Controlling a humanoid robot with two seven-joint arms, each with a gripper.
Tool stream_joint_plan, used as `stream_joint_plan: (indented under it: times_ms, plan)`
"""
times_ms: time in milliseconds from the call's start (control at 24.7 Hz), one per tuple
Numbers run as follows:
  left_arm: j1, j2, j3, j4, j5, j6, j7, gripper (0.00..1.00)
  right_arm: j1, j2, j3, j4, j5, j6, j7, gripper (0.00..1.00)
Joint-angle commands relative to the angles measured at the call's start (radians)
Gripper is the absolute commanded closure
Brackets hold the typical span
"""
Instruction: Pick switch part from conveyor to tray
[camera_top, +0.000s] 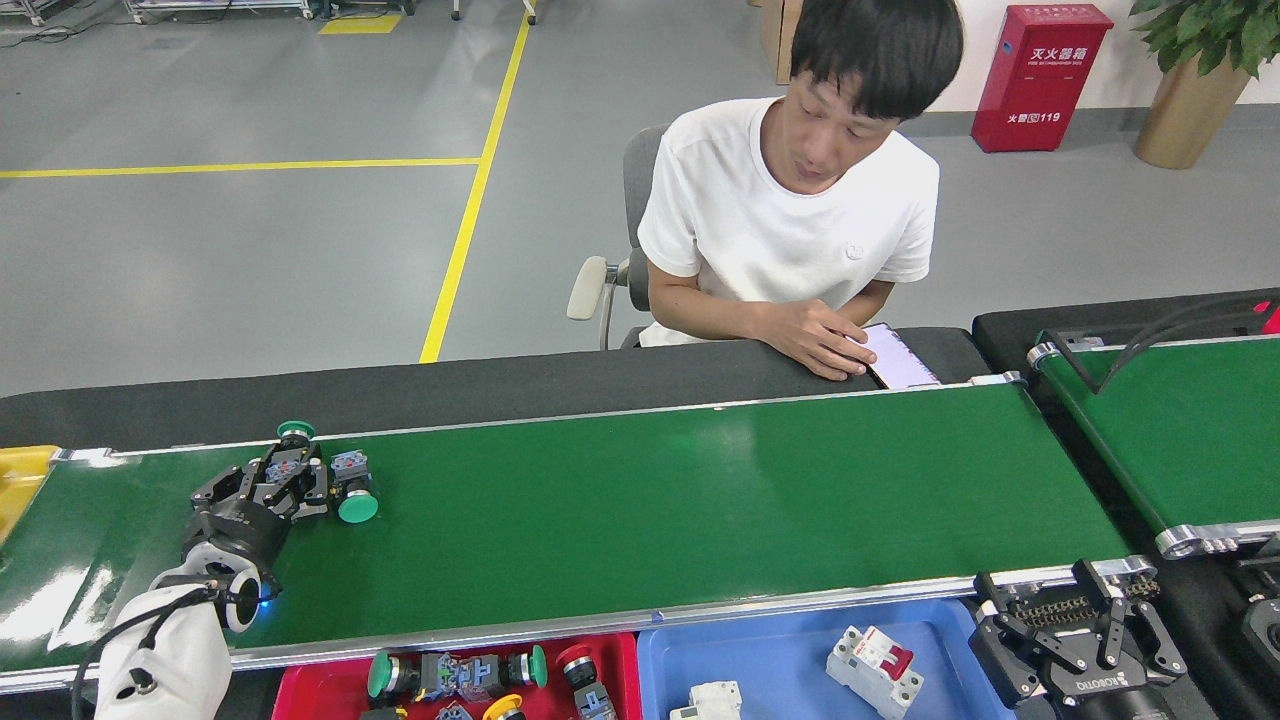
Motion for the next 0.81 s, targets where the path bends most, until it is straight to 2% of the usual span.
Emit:
stream_joint_plan:
  times_ms: [0,243,364,485,647,687,728,768]
  plan:
    - [0.065,0.011,0.007,-0.142,0.011,-0.018,0.009,0.98,-0.008,-0.001,-0.014,-0.009,-0.003,-0.003,-0.007,0.0]
    - [0.415,-0.003,0.008,-0.612,0.013,-0.021,0.009,0.97,-0.005,-0.001,-0.027,-0.006,-0.003,-0.003,-0.007,0.0]
    - [0.572,-0.008,-0.01,-0.804,0.01,-0.035,0.017,0.97,-0.002,-0.001,-0.034,-0.002,-0.003,-0.003,-0.007,0.0]
    - [0.7,-0.005,-0.098,-0.925,-0.041,-0.045,0.058,0.97,0.001,-0.001,-0.034,-0.002,-0.003,-0.003,-0.007,0.0]
    - [0.748,0.014,-0.237,-0.927,-0.148,-0.047,0.124,0.93,0.012,0.001,-0.06,-0.002,-0.003,-0.003,-0.007,0.0]
    - [0.756,0.017,-0.248,-0.927,-0.165,-0.047,0.125,0.87,0.013,0.001,-0.062,-0.002,-0.003,-0.003,-0.007,0.0]
    - [0.757,0.017,-0.248,-0.927,-0.171,-0.047,0.125,0.77,0.013,0.001,-0.062,-0.002,-0.003,-0.003,-0.007,0.0]
    - [0.757,0.003,-0.243,-0.927,-0.173,-0.045,0.125,0.52,0.015,0.001,-0.062,-0.002,-0.003,-0.003,-0.007,0.0]
